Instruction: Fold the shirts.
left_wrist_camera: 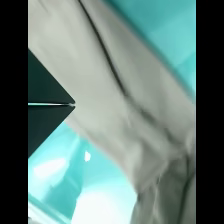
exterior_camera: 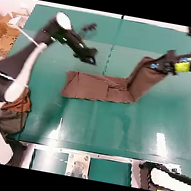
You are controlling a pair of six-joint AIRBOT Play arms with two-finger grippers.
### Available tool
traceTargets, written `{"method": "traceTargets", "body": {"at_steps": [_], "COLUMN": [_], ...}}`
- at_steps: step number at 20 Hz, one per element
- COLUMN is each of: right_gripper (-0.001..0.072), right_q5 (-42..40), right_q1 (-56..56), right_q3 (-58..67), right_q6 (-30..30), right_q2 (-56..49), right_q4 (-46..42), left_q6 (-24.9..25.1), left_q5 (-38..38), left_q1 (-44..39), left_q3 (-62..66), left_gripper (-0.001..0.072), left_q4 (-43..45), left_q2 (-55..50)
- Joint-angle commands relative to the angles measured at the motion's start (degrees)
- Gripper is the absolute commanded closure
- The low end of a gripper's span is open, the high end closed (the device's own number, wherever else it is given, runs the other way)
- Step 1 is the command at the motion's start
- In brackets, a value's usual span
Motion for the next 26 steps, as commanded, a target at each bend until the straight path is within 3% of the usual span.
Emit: {"method": "traceTargets", "body": {"at_steps": [1, 6, 8, 9, 10, 13, 20, 23, 26], "right_gripper": [0.0698, 0.0676, 0.0507, 0.0357, 0.0248, 0.0241, 0.0241, 0.0241, 0.0241], "right_q5": [-18.5, -48.4, -57.7, -58.2, -56.0, -43.6, -18.6, -17.6, -17.7], "right_q1": [14.9, 35.6, 41.6, 43.3, 43.8, 37.4, 5.6, -3.6, -5.9], "right_q3": [-4.8, -5.7, -5.1, -4.2, -3.5, -3.5, -3.8, -8.6, -14.2], "right_q6": [5.6, 8.7, 8.6, 8.6, 7.5, 6.3, 5.7, -0.3, -9.7], "right_q2": [-1.7, -14.1, -20.3, -22.8, -24.1, -21.4, -12.7, -13.3, -17.0], "right_q4": [0.0, 2.1, 4.6, 4.5, 4.2, -3.6, -15.6, -12.0, -2.1], "left_q6": [-0.8, -0.7, 0.9, 1.3, 2.2, 2.6, 1.7, -0.4, -1.5], "left_q5": [-6.6, -7.8, -7.8, -7.8, -7.8, -7.8, -7.8, -7.7, -7.8], "left_q1": [8.3, 14.8, 16.2, 16.8, 17.3, 18.4, 18.4, 18.4, 18.4], "left_q3": [0.9, 0.9, 0.9, 0.9, 0.9, 0.9, 0.8, 0.8, 0.8], "left_gripper": [0.0686, 0.0686, 0.0686, 0.0686, 0.0686, 0.0686, 0.0686, 0.0686, 0.0686], "left_q4": [6.9, 7.4, 7.4, 7.4, 7.4, 7.9, 11.0, 12.4, 12.5], "left_q2": [3.1, 3.3, 3.3, 3.3, 3.3, 3.3, 3.3, 3.3, 3.3]}}
